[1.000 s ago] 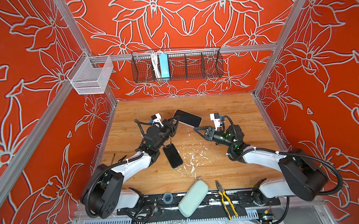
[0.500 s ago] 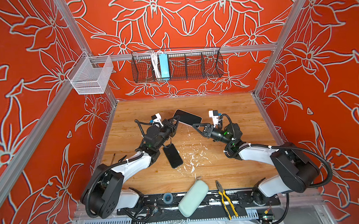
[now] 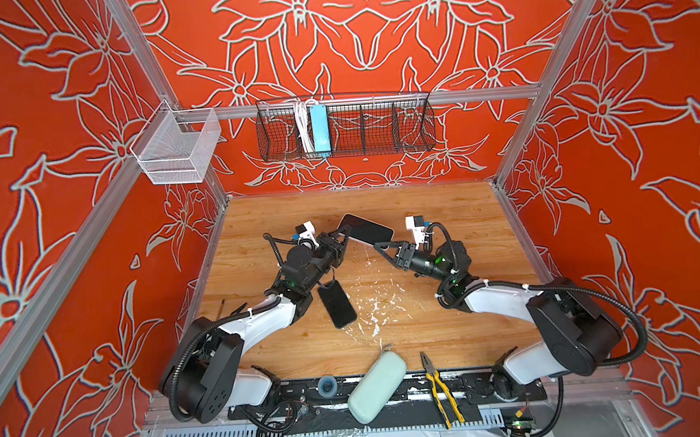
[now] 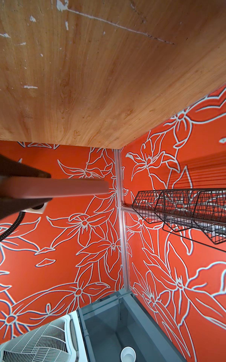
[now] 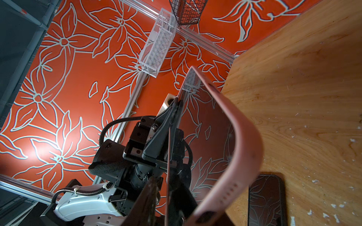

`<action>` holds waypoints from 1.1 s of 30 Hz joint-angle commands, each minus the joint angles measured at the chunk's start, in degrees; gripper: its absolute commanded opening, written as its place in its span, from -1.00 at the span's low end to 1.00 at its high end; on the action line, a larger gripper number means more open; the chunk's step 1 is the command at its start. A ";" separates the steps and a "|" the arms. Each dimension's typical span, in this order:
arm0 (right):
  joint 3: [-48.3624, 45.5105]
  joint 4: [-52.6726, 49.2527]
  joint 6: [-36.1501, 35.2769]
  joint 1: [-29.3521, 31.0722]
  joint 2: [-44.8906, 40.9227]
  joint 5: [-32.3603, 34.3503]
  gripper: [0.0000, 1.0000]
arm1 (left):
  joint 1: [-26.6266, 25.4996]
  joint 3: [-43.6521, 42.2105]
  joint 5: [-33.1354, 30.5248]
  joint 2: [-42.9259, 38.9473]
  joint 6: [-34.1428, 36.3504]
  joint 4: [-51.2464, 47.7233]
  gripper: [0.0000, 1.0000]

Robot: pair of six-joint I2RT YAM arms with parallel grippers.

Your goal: Take the phone out of the phone case

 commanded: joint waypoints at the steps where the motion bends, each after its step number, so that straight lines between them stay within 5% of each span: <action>1: 1.28 0.32 -0.40 0.52 -1.32 0.04 -0.30 | -0.30 2.75 -0.28 0.41 -0.03 5.33 -1.00; 18: 1.65 -3.94 -3.98 0.94 -3.66 1.08 -0.68 | -0.30 2.35 -0.44 0.35 -0.67 4.96 -1.00; 33: 5.38 -28.08 -25.34 3.41 -10.20 4.90 -0.73 | -0.74 2.41 -1.50 -3.06 -6.62 -1.70 -1.00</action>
